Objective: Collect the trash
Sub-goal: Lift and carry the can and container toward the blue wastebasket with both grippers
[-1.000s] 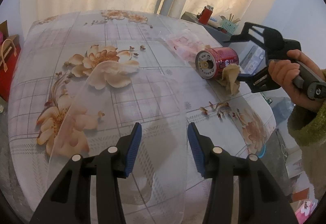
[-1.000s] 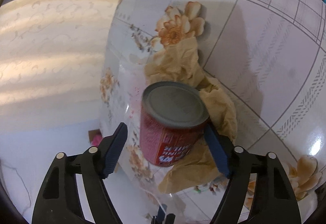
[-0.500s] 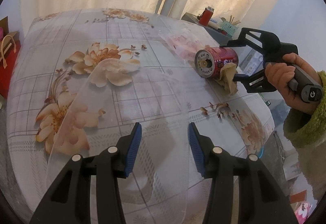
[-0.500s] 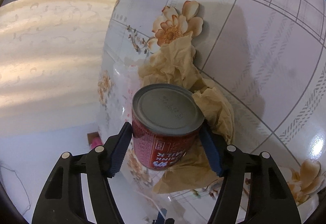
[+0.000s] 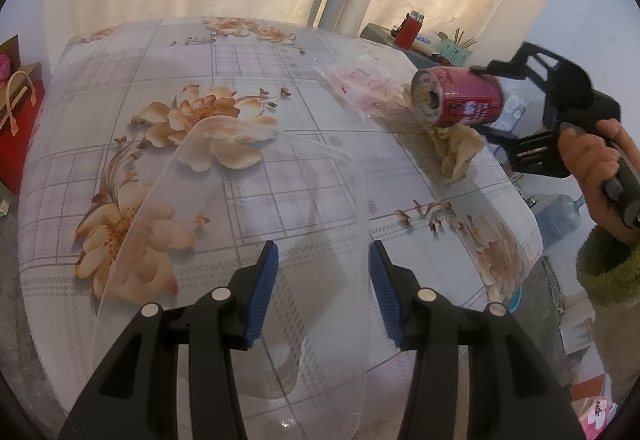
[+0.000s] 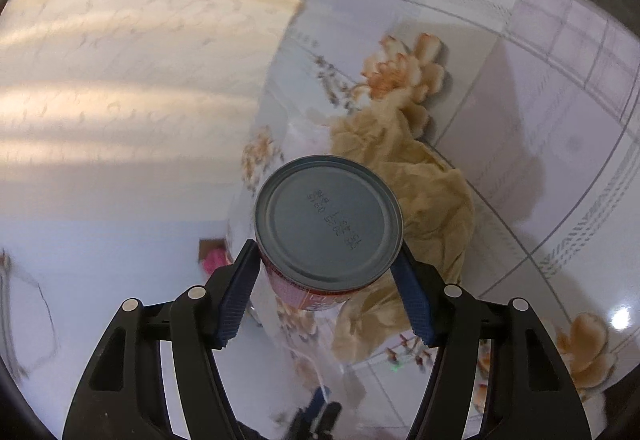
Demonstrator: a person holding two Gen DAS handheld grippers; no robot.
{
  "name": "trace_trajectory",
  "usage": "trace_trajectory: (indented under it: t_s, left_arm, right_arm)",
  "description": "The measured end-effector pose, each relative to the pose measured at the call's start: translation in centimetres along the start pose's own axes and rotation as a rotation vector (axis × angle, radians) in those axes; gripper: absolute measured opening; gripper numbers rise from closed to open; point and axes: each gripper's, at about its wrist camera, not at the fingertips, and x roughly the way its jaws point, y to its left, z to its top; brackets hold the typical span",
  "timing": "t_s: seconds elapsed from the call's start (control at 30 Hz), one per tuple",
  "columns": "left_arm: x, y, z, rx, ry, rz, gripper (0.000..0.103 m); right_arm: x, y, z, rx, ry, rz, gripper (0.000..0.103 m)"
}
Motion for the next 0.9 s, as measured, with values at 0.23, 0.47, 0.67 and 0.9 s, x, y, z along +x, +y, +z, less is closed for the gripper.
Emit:
trace_trajectory:
  t_s: [0.23,0.47,0.67,0.9]
  left_arm:
    - [0.1,-0.3,0.1,0.008,0.006,0.01,0.046]
    - [0.1,-0.6,0.1,0.01,0.004,0.026,0.046]
    - [0.2,-1.0,0.0,0.021,0.019,0.03,0.046]
    - [0.6,-1.5,0.0,0.036,0.035,0.048,0.046]
  right_arm:
    - [-1.8,3.8,-2.7,-0.286,0.01,-0.058,0.062]
    - [-4.1,6.2,-8.0,-0.594,-0.01,-0.131,0.062]
    - [-4.8,3.4,-12.8,-0.772,-0.047,-0.325,0.062]
    - [-2.6,0.0,-17.0,-1.017,-0.198,-0.541,0.062]
